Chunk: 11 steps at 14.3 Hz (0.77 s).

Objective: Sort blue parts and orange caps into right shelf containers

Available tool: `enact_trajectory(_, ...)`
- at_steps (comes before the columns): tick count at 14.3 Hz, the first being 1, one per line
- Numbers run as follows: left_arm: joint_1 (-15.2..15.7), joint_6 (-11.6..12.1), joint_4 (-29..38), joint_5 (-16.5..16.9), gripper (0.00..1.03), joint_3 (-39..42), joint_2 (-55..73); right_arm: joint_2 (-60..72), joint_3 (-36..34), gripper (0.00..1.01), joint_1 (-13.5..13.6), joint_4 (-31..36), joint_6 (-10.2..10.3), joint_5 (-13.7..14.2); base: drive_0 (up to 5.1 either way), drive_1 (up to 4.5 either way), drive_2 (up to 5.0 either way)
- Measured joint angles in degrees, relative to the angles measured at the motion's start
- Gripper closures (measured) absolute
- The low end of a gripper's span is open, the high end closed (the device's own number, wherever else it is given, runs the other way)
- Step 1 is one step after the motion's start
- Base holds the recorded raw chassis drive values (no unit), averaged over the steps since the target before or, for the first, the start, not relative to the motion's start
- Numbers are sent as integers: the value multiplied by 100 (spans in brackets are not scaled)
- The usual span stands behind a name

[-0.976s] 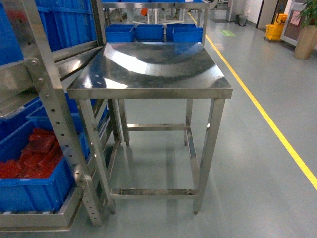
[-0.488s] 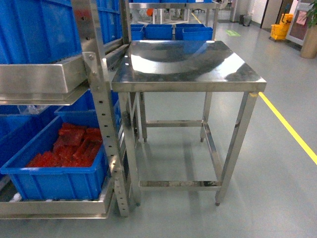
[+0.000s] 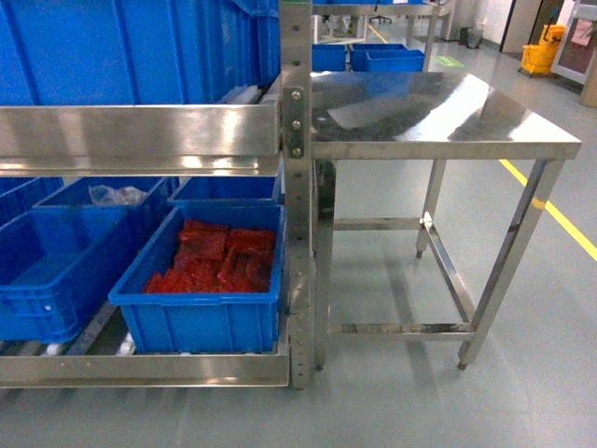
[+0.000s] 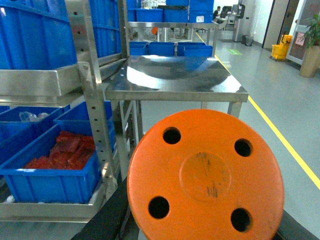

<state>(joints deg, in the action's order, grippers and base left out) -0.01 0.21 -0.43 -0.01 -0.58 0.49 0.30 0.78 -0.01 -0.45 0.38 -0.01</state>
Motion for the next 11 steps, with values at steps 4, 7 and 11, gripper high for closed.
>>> enact_trajectory(4, 0, 0, 2, 0, 60, 0, -2, -2, 0, 58, 0, 7, -2, 0, -506, 239, 239)
enact_trajectory(7, 0, -2, 2, -2, 60, 0, 0, -2, 0, 58, 0, 0, -2, 2, -508, 238, 238)
enact_trajectory(11, 0, -2, 9, -4, 60, 0, -2, -2, 0, 58, 0, 17, -2, 0, -504, 241, 241)
